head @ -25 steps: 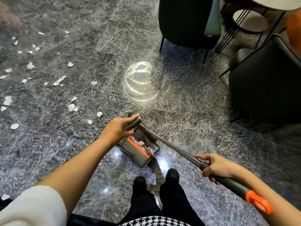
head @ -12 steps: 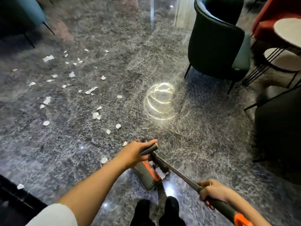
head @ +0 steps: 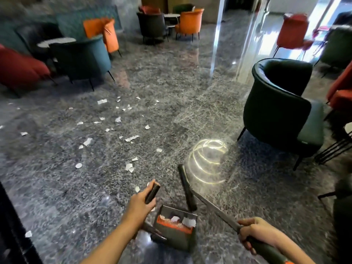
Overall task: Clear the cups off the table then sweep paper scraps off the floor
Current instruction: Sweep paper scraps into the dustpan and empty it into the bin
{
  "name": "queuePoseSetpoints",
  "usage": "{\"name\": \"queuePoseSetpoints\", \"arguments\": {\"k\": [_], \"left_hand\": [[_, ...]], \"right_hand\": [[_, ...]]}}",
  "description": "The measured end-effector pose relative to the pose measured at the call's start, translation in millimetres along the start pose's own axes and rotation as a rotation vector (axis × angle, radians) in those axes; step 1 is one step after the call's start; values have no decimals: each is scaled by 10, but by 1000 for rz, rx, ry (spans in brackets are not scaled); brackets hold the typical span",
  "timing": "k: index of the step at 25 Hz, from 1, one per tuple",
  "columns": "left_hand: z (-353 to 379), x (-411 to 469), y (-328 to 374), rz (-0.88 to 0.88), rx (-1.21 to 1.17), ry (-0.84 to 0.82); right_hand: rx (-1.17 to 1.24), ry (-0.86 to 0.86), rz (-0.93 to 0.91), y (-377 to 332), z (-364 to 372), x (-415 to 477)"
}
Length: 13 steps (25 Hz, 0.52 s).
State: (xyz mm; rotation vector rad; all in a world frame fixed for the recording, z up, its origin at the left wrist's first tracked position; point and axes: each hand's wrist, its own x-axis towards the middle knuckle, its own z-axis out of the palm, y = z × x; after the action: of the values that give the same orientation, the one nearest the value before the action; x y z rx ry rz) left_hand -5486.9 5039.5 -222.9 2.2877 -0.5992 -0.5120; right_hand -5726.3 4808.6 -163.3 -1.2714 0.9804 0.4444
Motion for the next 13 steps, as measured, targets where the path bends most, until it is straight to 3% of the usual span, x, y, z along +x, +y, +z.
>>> {"name": "queuePoseSetpoints", "arguments": {"k": [6, 13], "left_hand": [[-104, 850, 691, -95, -246, 319], [-334, 2725, 1437, 24, -366, 345]], "right_hand": [[22, 52, -158, -1074, -326, 441], [96, 108, -202, -2725, -939, 1424]]}}
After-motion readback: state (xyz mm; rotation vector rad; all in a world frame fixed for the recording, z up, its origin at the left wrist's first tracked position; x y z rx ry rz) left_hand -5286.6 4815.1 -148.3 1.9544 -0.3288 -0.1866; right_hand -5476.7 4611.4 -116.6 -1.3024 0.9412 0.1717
